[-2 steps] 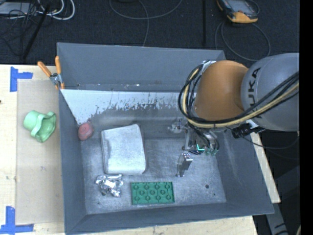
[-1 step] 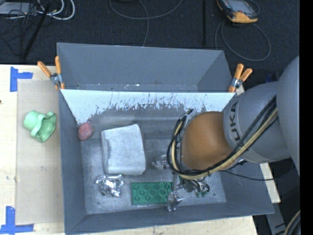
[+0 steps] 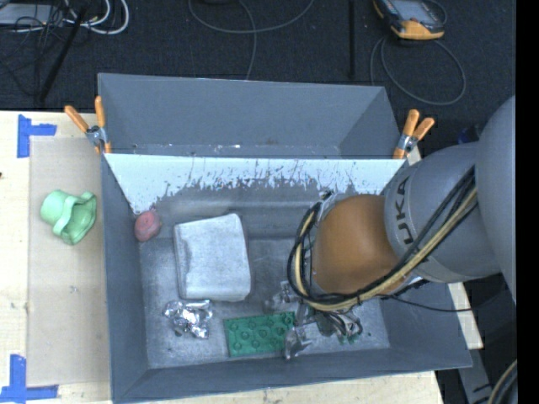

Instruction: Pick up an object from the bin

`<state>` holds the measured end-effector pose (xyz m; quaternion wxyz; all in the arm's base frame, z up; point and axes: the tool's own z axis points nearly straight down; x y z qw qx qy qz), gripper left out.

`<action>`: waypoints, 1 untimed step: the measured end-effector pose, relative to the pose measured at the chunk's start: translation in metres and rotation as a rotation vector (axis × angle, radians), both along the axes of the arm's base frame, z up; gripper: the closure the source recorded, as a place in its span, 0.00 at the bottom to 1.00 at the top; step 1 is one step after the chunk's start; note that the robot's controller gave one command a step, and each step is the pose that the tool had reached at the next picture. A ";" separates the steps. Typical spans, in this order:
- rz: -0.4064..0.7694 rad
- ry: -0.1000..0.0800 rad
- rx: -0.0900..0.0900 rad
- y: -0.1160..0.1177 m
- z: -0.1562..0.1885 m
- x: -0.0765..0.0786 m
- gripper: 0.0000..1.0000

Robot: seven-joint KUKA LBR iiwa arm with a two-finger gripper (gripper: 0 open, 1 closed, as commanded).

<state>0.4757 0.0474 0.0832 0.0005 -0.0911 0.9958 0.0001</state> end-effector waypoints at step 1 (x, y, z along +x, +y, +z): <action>-0.042 -0.006 0.001 -0.001 0.125 0.004 1.00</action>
Offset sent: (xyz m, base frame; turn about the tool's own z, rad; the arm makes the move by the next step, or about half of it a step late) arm 0.0031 -0.0022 0.1215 0.0443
